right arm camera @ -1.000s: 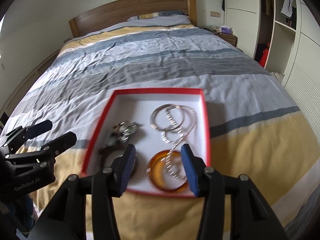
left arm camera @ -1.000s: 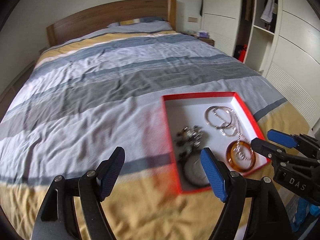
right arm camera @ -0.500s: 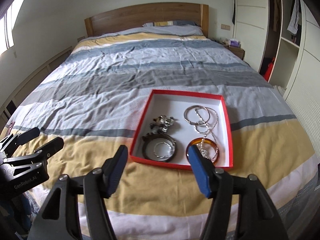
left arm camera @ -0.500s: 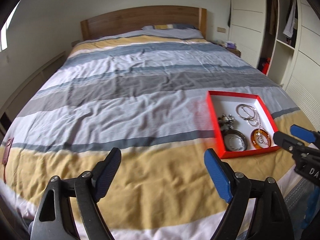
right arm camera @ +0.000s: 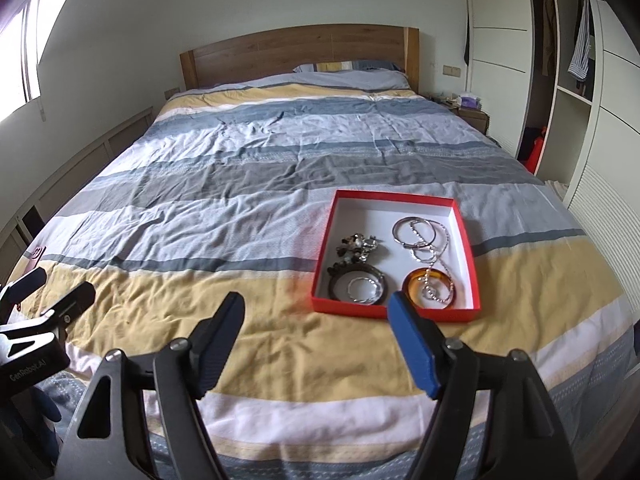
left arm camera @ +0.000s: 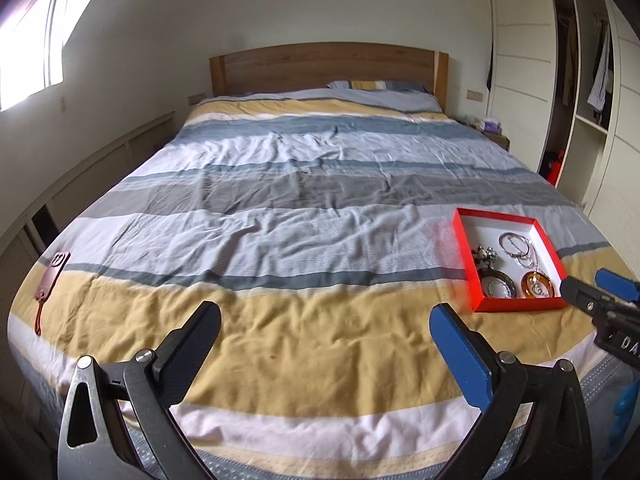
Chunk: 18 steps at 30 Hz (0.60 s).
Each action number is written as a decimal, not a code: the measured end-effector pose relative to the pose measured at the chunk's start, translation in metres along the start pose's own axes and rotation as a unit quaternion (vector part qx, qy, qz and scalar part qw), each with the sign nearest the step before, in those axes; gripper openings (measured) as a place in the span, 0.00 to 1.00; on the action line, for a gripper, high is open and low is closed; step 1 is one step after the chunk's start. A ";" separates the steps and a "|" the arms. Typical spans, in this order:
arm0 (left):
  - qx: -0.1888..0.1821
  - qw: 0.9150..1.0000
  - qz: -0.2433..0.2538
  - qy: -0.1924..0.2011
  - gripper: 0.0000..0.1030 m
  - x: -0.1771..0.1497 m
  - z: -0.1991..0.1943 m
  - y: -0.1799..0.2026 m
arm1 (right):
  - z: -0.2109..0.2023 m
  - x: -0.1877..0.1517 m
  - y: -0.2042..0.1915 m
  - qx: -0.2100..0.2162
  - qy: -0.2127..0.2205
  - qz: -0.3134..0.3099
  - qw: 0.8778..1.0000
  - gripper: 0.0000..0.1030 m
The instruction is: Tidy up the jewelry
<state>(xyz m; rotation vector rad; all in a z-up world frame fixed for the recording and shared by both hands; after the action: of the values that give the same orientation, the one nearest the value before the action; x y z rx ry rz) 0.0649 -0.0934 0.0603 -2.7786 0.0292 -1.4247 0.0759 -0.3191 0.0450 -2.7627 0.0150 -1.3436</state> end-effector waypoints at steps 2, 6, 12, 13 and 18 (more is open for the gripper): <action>0.002 1.000 -0.005 0.009 0.99 0.000 -0.010 -0.008 | -0.005 -0.003 -0.007 -0.002 0.004 -0.006 1.000 0.70; 0.005 1.000 -0.013 0.025 0.99 0.000 -0.027 -0.020 | -0.015 -0.008 -0.023 -0.003 0.015 -0.023 1.000 0.71; 0.022 0.999 -0.020 0.044 0.99 0.001 -0.048 -0.034 | -0.032 -0.009 -0.039 -0.001 0.035 -0.042 0.998 0.71; 0.022 0.999 -0.020 0.046 0.99 0.001 -0.050 -0.035 | -0.035 -0.009 -0.040 0.000 0.039 -0.043 0.998 0.71; 0.033 0.998 -0.015 0.053 0.99 -0.001 -0.062 -0.037 | -0.047 -0.008 -0.041 -0.002 0.050 -0.045 0.998 0.71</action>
<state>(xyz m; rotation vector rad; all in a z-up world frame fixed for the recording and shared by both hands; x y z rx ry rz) 0.0144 -0.0568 0.0959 -2.6601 -0.0563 -1.5476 0.0333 -0.2808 0.0700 -2.7271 -0.1038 -1.5039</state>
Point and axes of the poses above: each gripper's, at about its wrist camera, not at the fingertips, and z roughly the way its jaws point, y to its right, x to its top, the point moved 6 cm from there along z, roughly the way its jaws point, and after that the axes turned 2 degrees about y, right-handed, at the moved point
